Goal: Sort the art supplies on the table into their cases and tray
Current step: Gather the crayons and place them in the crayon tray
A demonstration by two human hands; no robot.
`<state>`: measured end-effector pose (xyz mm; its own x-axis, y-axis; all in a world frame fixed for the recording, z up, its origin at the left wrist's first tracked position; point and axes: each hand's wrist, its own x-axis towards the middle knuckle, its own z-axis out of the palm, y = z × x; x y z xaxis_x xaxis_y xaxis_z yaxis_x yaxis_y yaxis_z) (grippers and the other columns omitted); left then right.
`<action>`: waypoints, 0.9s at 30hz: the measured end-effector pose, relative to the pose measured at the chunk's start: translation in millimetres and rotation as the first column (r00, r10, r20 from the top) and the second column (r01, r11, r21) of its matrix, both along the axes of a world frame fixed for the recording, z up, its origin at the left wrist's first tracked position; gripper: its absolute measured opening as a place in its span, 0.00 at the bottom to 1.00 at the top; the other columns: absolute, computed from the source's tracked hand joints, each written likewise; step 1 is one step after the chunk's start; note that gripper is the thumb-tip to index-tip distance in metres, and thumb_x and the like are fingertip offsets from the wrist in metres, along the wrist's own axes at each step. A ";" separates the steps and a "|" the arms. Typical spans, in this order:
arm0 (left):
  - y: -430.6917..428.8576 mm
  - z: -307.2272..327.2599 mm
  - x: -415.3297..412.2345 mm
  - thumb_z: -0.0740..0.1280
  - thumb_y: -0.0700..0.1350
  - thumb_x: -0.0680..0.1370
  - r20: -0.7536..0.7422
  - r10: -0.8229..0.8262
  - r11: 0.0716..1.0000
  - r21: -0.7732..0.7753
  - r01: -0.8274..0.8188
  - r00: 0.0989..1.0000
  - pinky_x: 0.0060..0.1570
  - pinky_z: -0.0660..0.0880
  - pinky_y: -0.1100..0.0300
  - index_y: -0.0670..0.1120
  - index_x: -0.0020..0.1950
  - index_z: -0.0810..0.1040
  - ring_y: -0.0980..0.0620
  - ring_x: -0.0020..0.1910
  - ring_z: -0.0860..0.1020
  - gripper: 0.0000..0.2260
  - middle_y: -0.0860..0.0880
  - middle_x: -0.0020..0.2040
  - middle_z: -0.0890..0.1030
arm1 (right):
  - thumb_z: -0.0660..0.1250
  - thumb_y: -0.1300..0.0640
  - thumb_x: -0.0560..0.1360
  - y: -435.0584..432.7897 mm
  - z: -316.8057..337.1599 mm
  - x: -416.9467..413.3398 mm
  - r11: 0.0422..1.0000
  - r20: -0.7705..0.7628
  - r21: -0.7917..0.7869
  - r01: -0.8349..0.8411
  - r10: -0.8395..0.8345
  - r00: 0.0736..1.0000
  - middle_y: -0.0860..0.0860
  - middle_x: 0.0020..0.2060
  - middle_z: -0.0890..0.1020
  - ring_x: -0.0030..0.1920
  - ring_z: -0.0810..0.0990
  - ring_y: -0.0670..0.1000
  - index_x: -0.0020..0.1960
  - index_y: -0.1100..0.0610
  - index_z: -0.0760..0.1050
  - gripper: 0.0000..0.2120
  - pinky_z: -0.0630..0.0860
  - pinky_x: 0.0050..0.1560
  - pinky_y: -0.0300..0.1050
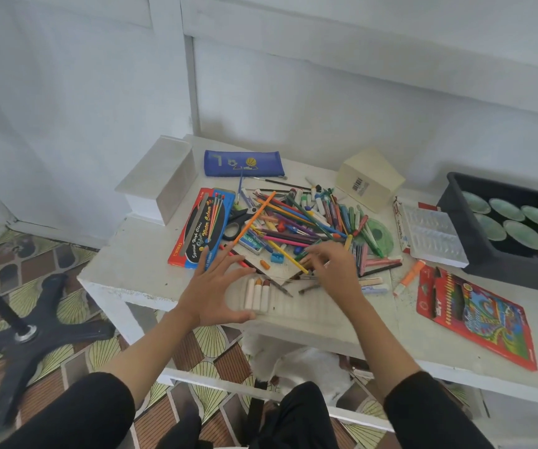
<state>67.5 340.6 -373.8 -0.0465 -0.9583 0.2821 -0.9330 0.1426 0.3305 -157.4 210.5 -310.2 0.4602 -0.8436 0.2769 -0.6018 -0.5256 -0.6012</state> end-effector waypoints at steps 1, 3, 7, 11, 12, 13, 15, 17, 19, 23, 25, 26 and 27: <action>-0.2 0.1 0.0 0.59 0.77 0.66 -0.008 -0.004 1.000 0.002 0.004 1.000 0.72 0.31 0.45 0.57 0.69 0.69 0.55 0.77 0.44 0.38 0.53 0.73 0.64 | 0.66 0.66 0.75 -14.3 5.4 -3.6 0.998 -0.017 -0.025 0.061 -0.061 0.998 0.53 0.45 0.81 0.44 0.76 0.47 0.51 0.60 0.81 0.08 0.72 0.50 0.34; -1.0 0.9 1.6 0.57 0.78 0.65 -0.015 -0.011 1.000 0.007 0.011 1.000 0.72 0.32 0.44 0.58 0.69 0.69 0.55 0.77 0.43 0.38 0.54 0.73 0.64 | 0.65 0.67 0.75 -42.8 14.4 -10.6 0.990 -0.089 -0.072 0.123 -0.129 0.988 0.55 0.45 0.81 0.46 0.75 0.49 0.50 0.62 0.82 0.09 0.72 0.51 0.41; -1.0 1.1 4.4 0.58 0.77 0.66 -0.019 -0.025 1.000 0.006 0.025 0.999 0.73 0.37 0.41 0.57 0.69 0.70 0.55 0.77 0.44 0.38 0.53 0.72 0.65 | 0.65 0.65 0.75 -84.8 21.0 -18.6 0.995 -0.253 -0.048 0.085 -0.094 0.963 0.55 0.45 0.78 0.47 0.74 0.53 0.49 0.60 0.82 0.08 0.69 0.46 0.43; -1.6 -0.3 5.1 0.58 0.77 0.66 -0.032 -0.028 0.999 0.014 0.029 0.999 0.73 0.37 0.41 0.57 0.69 0.69 0.56 0.77 0.44 0.37 0.54 0.72 0.65 | 0.67 0.62 0.75 -100.7 16.9 -13.5 1.000 -0.427 0.005 0.006 -0.003 0.904 0.55 0.49 0.73 0.54 0.69 0.56 0.49 0.56 0.83 0.08 0.68 0.53 0.48; -1.6 -0.4 5.2 0.58 0.77 0.66 -0.036 -0.030 0.999 0.012 0.031 0.999 0.73 0.37 0.41 0.57 0.68 0.69 0.56 0.77 0.44 0.37 0.54 0.72 0.65 | 0.67 0.62 0.75 -100.6 16.9 -11.4 1.000 -0.461 0.008 -0.003 0.007 0.888 0.55 0.49 0.72 0.55 0.68 0.56 0.50 0.55 0.83 0.08 0.68 0.55 0.49; -1.6 -0.4 5.2 0.58 0.77 0.66 -0.039 -0.031 0.999 0.010 0.031 0.999 0.73 0.37 0.42 0.57 0.68 0.69 0.56 0.77 0.44 0.37 0.54 0.72 0.65 | 0.67 0.61 0.75 -100.1 17.4 -9.3 1.000 -0.490 0.008 -0.009 0.011 0.871 0.55 0.50 0.71 0.56 0.68 0.57 0.51 0.54 0.83 0.08 0.68 0.56 0.50; -1.3 -0.1 4.8 0.57 0.77 0.66 -0.037 -0.030 1.000 0.004 0.030 0.999 0.73 0.37 0.42 0.57 0.68 0.70 0.56 0.77 0.44 0.37 0.54 0.72 0.65 | 0.68 0.56 0.75 -97.5 20.1 -5.1 1.000 -0.547 -0.002 -0.022 0.017 0.837 0.56 0.54 0.71 0.58 0.67 0.57 0.53 0.52 0.82 0.08 0.69 0.58 0.53; -1.1 0.1 4.7 0.57 0.77 0.66 -0.034 -0.028 1.000 -0.004 0.028 0.999 0.73 0.37 0.42 0.56 0.68 0.70 0.55 0.77 0.44 0.37 0.53 0.72 0.65 | 0.68 0.53 0.75 -95.7 22.5 -0.6 0.999 -0.596 -0.012 -0.039 0.024 0.802 0.55 0.56 0.70 0.60 0.67 0.57 0.56 0.50 0.81 0.10 0.70 0.58 0.53; -1.2 0.3 4.1 0.57 0.77 0.66 -0.031 -0.027 1.000 -0.003 0.027 0.999 0.73 0.37 0.41 0.56 0.68 0.70 0.55 0.77 0.45 0.37 0.53 0.72 0.65 | 0.66 0.52 0.76 -93.9 23.6 2.9 0.998 -0.659 -0.037 -0.051 0.014 0.752 0.54 0.59 0.70 0.62 0.66 0.56 0.58 0.48 0.80 0.11 0.69 0.58 0.54; -1.0 1.3 2.9 0.56 0.78 0.66 -0.043 -0.023 1.000 0.007 0.023 0.999 0.73 0.38 0.40 0.56 0.68 0.69 0.54 0.77 0.45 0.38 0.53 0.72 0.65 | 0.63 0.56 0.78 -93.2 21.3 7.4 0.991 -0.757 -0.087 -0.097 -0.003 0.653 0.55 0.64 0.69 0.66 0.65 0.57 0.60 0.48 0.78 0.12 0.67 0.61 0.61; -0.8 1.4 2.7 0.56 0.78 0.66 -0.045 -0.022 1.000 0.009 0.022 0.999 0.73 0.37 0.41 0.56 0.68 0.69 0.54 0.77 0.45 0.38 0.53 0.72 0.65 | 0.63 0.57 0.78 -93.6 21.7 8.9 0.992 -0.780 -0.085 -0.091 -0.010 0.626 0.55 0.61 0.69 0.65 0.66 0.57 0.60 0.50 0.78 0.12 0.67 0.61 0.62; -0.8 1.6 2.7 0.55 0.78 0.66 -0.043 -0.021 1.000 0.010 0.022 0.999 0.73 0.37 0.41 0.57 0.68 0.69 0.54 0.77 0.45 0.38 0.53 0.72 0.65 | 0.63 0.57 0.78 -94.1 22.1 9.7 0.992 -0.790 -0.094 -0.086 -0.022 0.613 0.55 0.61 0.69 0.65 0.66 0.57 0.59 0.52 0.78 0.11 0.69 0.61 0.62; -0.7 1.8 2.8 0.55 0.78 0.66 -0.043 -0.021 1.000 0.011 0.021 0.999 0.73 0.37 0.41 0.57 0.68 0.69 0.55 0.77 0.45 0.38 0.53 0.72 0.65 | 0.63 0.57 0.77 -94.5 22.3 10.2 0.992 -0.799 -0.101 -0.079 -0.034 0.600 0.56 0.63 0.68 0.66 0.65 0.58 0.58 0.54 0.77 0.11 0.70 0.61 0.62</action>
